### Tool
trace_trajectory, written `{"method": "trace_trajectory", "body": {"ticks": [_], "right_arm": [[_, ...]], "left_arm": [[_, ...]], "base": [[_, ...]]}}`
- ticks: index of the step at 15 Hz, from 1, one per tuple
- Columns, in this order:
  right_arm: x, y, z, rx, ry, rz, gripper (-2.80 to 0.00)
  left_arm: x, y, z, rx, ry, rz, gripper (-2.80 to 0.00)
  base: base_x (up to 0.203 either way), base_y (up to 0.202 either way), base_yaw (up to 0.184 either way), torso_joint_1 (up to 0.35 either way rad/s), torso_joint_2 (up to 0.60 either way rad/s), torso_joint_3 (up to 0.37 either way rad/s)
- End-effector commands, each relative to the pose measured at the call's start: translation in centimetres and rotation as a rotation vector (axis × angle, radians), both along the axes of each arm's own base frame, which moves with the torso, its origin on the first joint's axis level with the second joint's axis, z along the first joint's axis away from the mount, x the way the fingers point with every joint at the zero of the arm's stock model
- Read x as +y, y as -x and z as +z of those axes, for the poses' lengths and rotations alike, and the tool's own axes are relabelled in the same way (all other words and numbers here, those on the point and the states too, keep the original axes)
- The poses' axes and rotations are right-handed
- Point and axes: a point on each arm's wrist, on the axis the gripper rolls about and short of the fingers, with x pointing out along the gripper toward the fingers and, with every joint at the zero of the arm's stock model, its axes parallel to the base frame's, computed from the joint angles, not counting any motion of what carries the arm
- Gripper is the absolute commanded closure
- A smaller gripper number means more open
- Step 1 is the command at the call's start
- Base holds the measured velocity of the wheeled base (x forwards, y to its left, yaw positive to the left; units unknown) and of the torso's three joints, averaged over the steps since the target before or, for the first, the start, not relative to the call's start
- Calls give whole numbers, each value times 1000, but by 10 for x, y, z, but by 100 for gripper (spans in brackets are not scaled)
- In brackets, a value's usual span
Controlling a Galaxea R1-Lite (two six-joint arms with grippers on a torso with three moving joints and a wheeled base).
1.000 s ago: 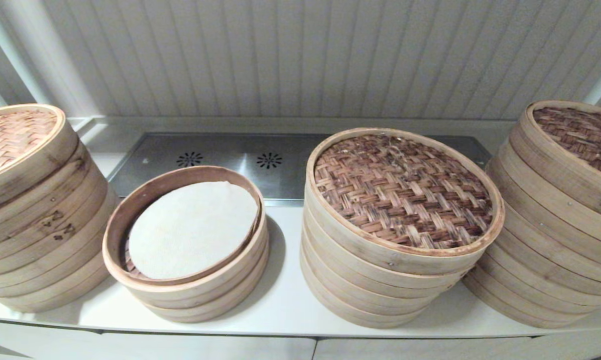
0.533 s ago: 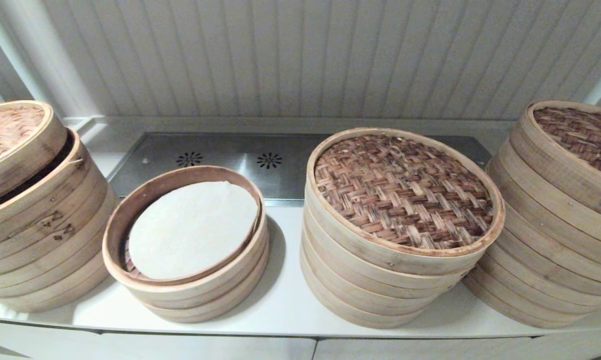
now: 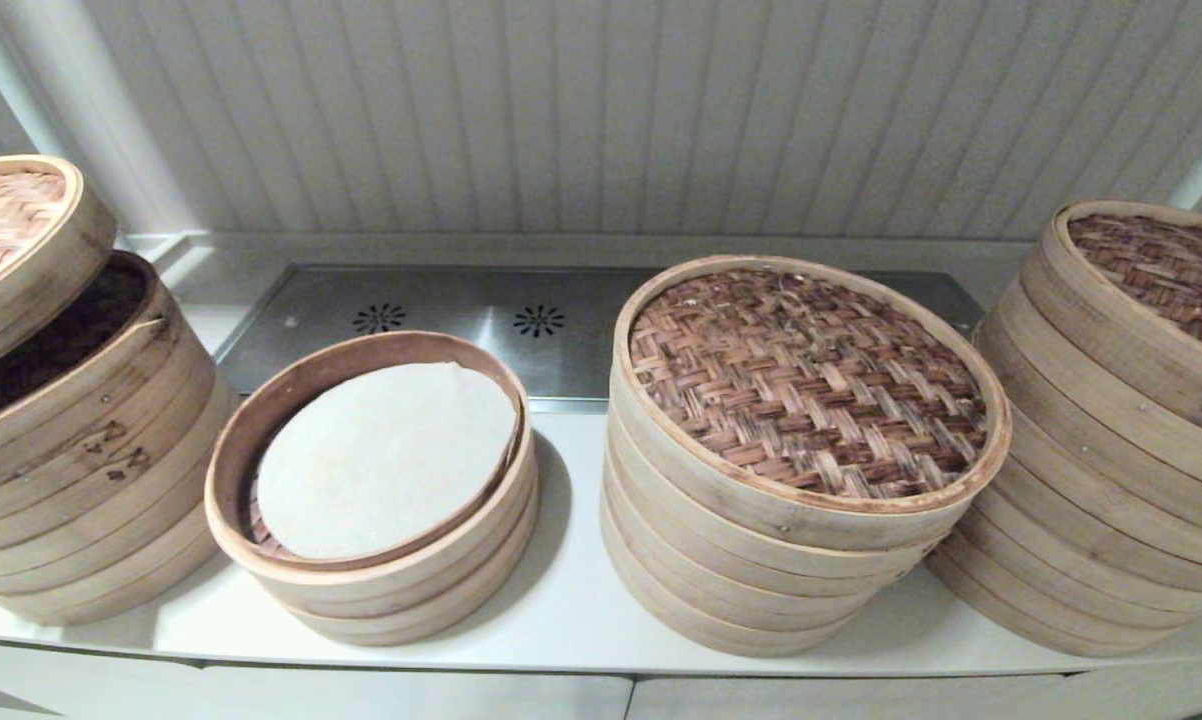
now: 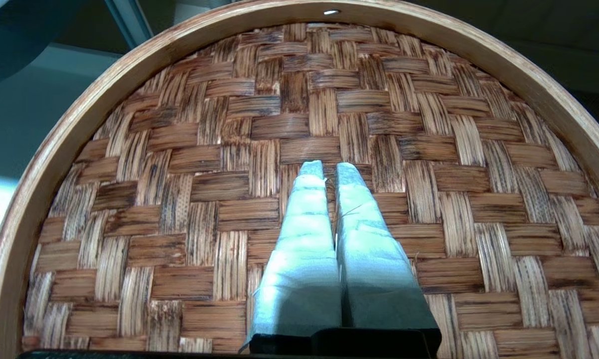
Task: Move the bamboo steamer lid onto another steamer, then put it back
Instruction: Put the steamer
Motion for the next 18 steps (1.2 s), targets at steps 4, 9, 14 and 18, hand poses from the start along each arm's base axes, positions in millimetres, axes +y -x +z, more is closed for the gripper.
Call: {"method": "trace_trajectory", "body": {"ticks": [4, 9, 14, 18], "right_arm": [[0, 0, 0, 2, 0, -1, 0], [0, 0, 0, 2, -1, -2, 0], [0, 0, 0, 0, -11, -2, 0], [0, 0, 0, 0, -13, -1, 0]], "left_arm": [[-33, 24, 26, -40, 8, -55, 0], [-82, 26, 34, -15, 51, -205, 0], [-134, 24, 29, 18, 39, -278, 0], [-165, 28, 29, 19, 20, -323, 0]], "base": [[0, 0, 0, 0, 0, 0], [0, 0, 0, 0, 0, 0], [0, 0, 0, 0, 0, 0], [0, 0, 0, 0, 0, 0]]}}
